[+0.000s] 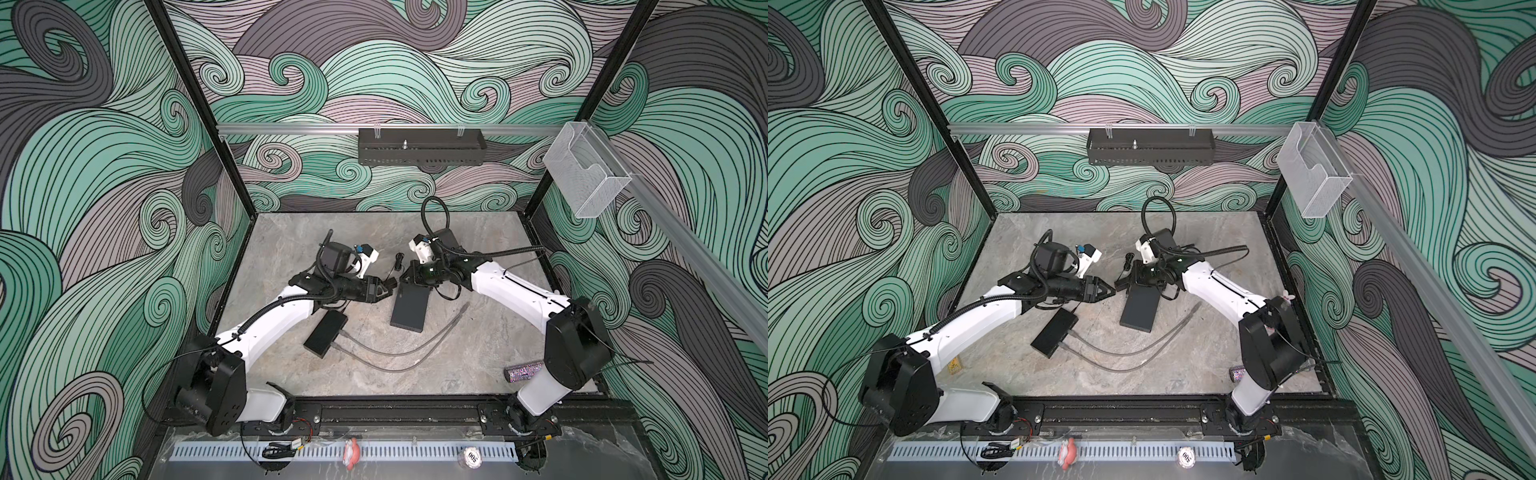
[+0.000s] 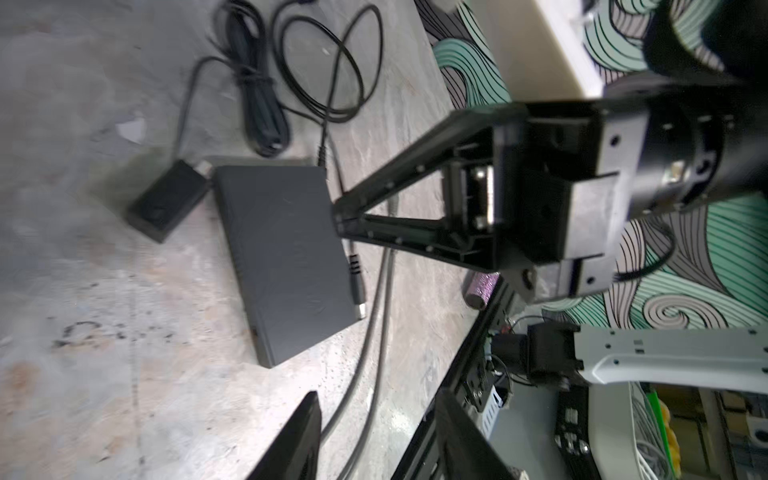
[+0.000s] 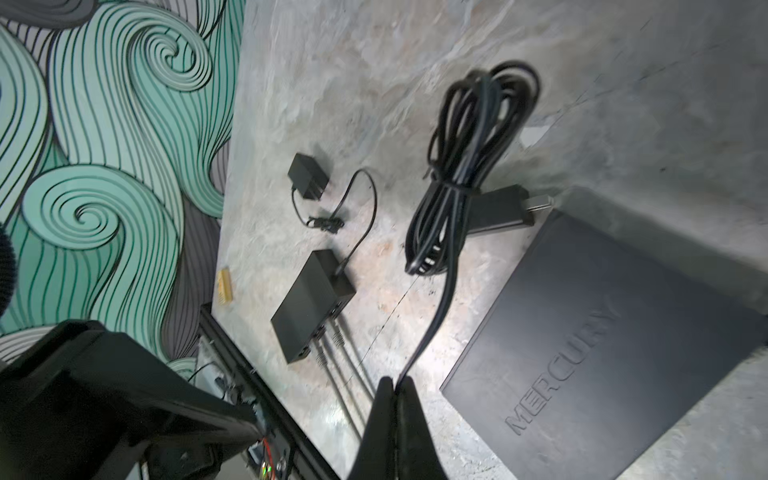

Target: Insert the plug into the switch port

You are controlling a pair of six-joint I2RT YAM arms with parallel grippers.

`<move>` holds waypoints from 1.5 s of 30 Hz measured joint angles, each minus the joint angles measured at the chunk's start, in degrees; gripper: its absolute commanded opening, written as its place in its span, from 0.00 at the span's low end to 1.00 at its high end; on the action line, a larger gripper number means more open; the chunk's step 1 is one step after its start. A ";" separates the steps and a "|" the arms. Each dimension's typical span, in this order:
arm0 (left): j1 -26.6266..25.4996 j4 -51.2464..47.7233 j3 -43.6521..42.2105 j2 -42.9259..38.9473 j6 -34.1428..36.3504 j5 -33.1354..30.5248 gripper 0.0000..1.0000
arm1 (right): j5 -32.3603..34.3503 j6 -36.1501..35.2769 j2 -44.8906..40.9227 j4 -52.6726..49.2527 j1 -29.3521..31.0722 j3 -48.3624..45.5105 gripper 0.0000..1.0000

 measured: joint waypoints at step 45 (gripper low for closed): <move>-2.14 1.44 5.90 8.04 -11.74 -3.13 0.00 | -15.50 -6.12 -19.32 11.28 -4.39 -16.65 0.22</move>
